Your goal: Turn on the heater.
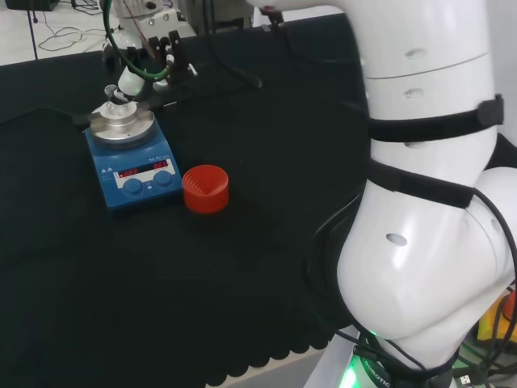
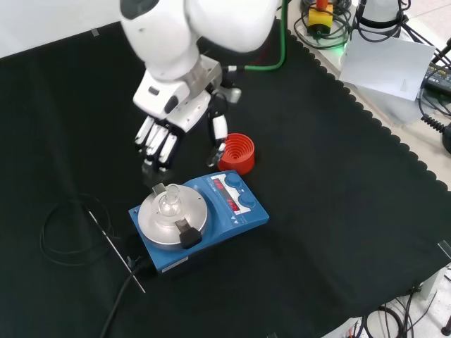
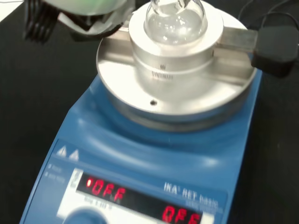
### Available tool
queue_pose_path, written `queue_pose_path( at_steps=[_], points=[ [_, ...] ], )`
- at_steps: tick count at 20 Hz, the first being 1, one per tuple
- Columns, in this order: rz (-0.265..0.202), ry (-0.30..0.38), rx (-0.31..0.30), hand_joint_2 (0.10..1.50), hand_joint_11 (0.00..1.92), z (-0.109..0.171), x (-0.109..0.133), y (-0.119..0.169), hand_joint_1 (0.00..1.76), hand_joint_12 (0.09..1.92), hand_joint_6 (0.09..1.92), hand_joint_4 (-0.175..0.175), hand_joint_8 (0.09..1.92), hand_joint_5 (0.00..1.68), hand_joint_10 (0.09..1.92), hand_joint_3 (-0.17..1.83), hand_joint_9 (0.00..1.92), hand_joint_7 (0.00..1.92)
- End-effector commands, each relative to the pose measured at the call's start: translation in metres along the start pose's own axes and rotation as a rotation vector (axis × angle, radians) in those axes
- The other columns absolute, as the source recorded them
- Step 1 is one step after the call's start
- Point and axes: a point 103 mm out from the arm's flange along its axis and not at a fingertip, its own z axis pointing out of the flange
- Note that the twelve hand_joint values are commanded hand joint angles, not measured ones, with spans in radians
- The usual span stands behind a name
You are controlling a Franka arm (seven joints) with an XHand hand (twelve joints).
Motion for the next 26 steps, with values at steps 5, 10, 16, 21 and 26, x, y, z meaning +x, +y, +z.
queue_pose_path(
  at_steps=[5, 10, 16, 21, 26],
  points=[
    [0.064, -0.020, -0.052, 0.62, 0.21, -0.008, 0.015, -0.090, 0.84, 1.39, 0.60, -0.048, 0.67, 0.45, 0.70, 0.59, 0.40, 0.12],
    [0.061, -0.031, -0.034, 0.63, 0.25, 0.005, 0.030, -0.114, 0.85, 1.38, 0.59, -0.045, 0.69, 0.47, 0.69, 0.59, 0.50, 0.23],
    [0.050, -0.030, 0.025, 0.68, 0.50, 0.033, 0.047, -0.128, 1.01, 1.30, 0.69, -0.053, 0.77, 0.52, 0.62, 0.72, 0.96, 0.72],
    [0.047, -0.014, 0.079, 0.70, 0.79, 0.055, 0.052, -0.135, 1.11, 1.18, 0.76, -0.060, 0.93, 0.51, 0.77, 0.80, 1.24, 1.09],
    [0.032, -0.027, 0.127, 0.73, 1.11, 0.076, 0.059, -0.140, 1.20, 0.97, 0.78, -0.081, 1.12, 0.43, 0.97, 0.82, 1.41, 1.28]
  ],
)
